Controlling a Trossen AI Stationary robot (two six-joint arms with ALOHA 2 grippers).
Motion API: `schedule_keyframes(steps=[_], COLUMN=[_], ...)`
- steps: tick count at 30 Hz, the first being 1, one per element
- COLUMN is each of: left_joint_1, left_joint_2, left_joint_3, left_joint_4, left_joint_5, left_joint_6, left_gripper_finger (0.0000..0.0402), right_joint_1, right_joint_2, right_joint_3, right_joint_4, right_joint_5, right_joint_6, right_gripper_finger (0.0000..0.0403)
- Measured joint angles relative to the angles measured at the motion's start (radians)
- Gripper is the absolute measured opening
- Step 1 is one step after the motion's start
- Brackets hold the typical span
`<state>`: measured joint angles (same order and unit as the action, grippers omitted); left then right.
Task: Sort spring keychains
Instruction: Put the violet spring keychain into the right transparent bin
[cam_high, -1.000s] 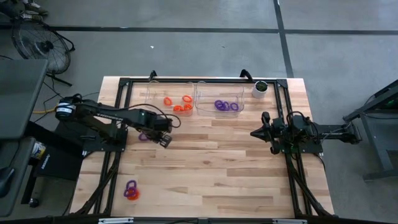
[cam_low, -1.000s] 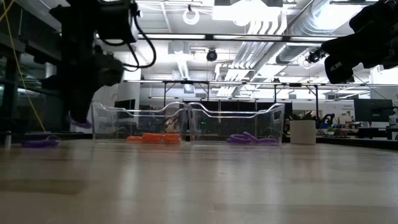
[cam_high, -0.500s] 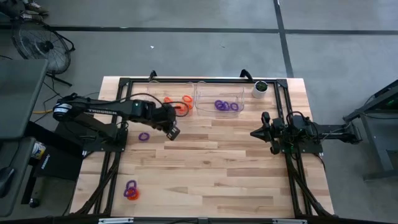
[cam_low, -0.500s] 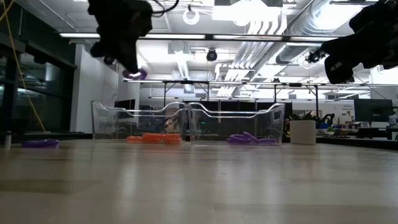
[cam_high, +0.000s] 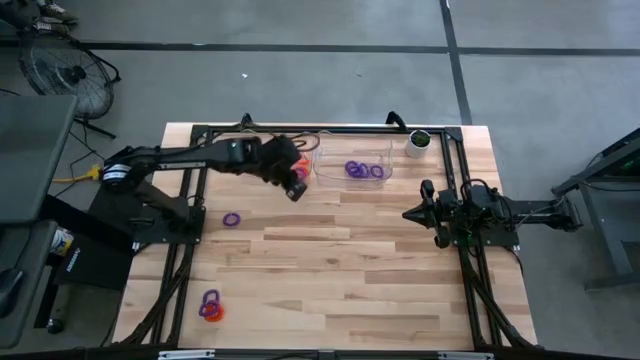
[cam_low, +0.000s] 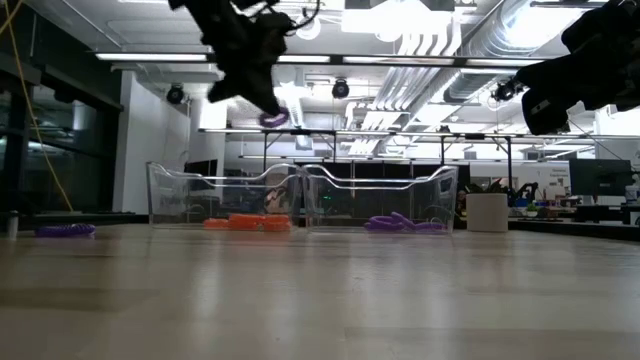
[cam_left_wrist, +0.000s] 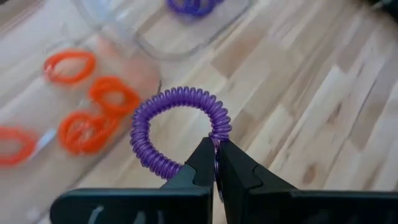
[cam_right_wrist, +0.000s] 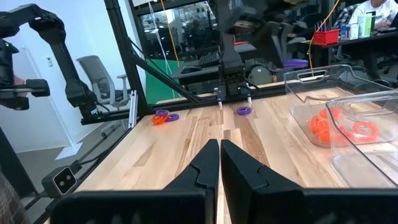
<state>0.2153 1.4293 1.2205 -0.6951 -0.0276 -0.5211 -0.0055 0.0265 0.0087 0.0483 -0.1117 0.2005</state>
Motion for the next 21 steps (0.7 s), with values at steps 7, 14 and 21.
schedule_keyframes(steps=[7, 14, 21], left_joint_1=[0.093, 0.163, 0.207], left_joint_2=[0.126, 0.265, 0.410], left_joint_3=[0.085, 0.210, 0.364], left_joint_4=[0.121, 0.189, 0.142], left_joint_5=[0.200, 0.284, 0.296], left_joint_6=[0.104, 0.150, 0.150], left_gripper_finger=[0.0001, 0.0001, 0.0001], right_joint_1=[0.000, 0.000, 0.000], right_joint_2=[0.000, 0.000, 0.000], right_joint_3=[0.000, 0.000, 0.000], right_joint_4=[0.000, 0.000, 0.000], right_joint_5=[0.000, 0.000, 0.000], right_joint_6=[0.000, 0.000, 0.000], right_gripper_finger=[0.0012, 0.0012, 0.0012])
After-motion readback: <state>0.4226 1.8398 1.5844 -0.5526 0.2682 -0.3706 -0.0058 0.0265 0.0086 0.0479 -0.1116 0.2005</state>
